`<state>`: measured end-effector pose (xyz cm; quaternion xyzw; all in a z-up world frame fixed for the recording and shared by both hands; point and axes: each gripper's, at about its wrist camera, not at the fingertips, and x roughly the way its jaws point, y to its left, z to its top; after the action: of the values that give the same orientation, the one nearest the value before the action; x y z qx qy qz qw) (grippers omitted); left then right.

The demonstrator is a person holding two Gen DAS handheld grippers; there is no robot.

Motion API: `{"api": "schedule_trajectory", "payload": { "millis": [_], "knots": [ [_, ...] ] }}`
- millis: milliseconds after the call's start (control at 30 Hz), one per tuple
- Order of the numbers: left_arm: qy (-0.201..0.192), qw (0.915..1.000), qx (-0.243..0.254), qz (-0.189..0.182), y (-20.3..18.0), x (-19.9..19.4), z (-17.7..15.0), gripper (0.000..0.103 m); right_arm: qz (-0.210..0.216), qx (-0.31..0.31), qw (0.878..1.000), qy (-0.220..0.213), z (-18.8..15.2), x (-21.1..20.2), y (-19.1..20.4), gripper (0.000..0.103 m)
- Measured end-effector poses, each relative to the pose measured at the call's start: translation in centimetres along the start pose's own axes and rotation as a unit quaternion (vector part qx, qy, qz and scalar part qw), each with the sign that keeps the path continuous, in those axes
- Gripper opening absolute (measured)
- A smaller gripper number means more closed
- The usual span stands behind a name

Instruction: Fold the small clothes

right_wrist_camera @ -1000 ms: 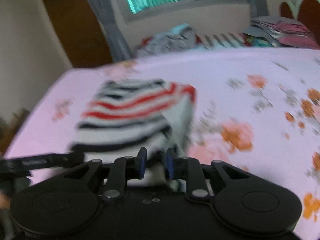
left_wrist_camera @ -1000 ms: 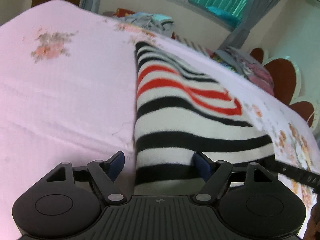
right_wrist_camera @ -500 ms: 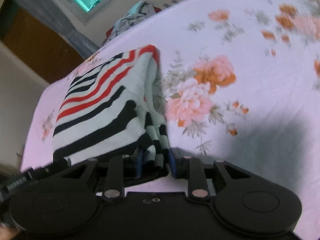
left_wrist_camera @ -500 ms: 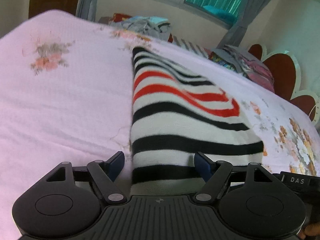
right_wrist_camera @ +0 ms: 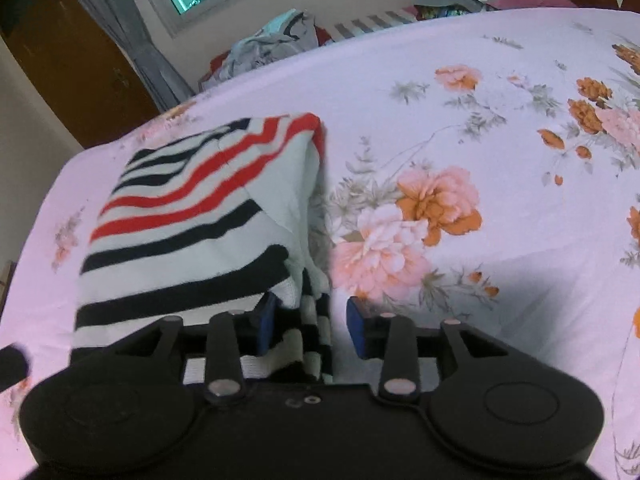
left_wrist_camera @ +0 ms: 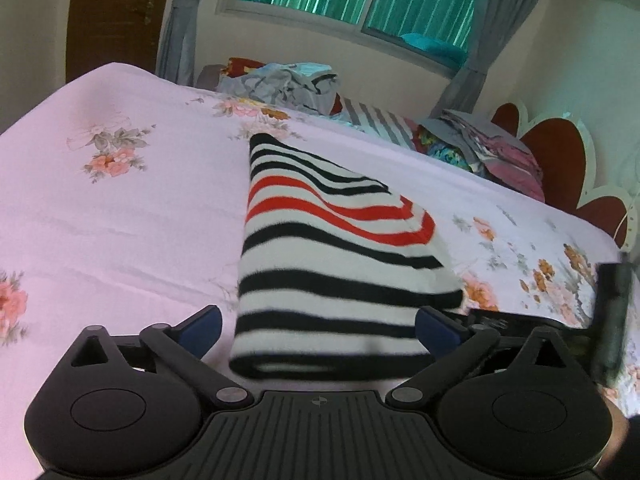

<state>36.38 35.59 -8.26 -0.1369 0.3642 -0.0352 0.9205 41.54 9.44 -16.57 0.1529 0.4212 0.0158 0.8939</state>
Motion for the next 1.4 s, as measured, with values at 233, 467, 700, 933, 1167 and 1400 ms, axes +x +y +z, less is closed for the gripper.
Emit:
{"api": "schedule_trajectory", "payload": {
  "millis": [233, 467, 700, 933, 1167, 1400],
  "knots": [
    [0.017, 0.9992, -0.008, 0.034, -1.6, -3.0, -1.9, 0.103, 0.018, -0.022, 0.999, -0.028, -1.3, -6.0, 0.7, 0.048],
    [-0.003, 0.9971, 0.035, 0.068, -5.0, -9.3, -4.4, 0.103, 0.053, -0.093, 0.992, -0.07, -6.3, -17.7, 0.5, 0.07],
    [-0.091, 0.9891, 0.074, 0.09, -8.0, -18.8, -7.0, 0.103, 0.075, -0.125, 0.984, -0.107, -9.8, -27.2, -0.8, 0.081],
    [-0.119, 0.9835, 0.084, 0.108, -9.6, -25.4, -9.4, 0.103, 0.09, -0.136, 0.978, -0.128, -12.2, -32.5, -1.4, 0.084],
    [-0.131, 0.9828, 0.065, 0.113, -10.5, -28.6, -10.8, 0.103, 0.065, -0.148, 0.972, -0.171, -13.1, -36.4, -0.8, 0.103],
    [-0.114, 0.9845, 0.054, 0.121, -11.5, -29.6, -11.2, 0.103, 0.008, -0.159, 0.967, -0.2, -13.2, -38.5, 0.1, 0.103]
  ]
}}
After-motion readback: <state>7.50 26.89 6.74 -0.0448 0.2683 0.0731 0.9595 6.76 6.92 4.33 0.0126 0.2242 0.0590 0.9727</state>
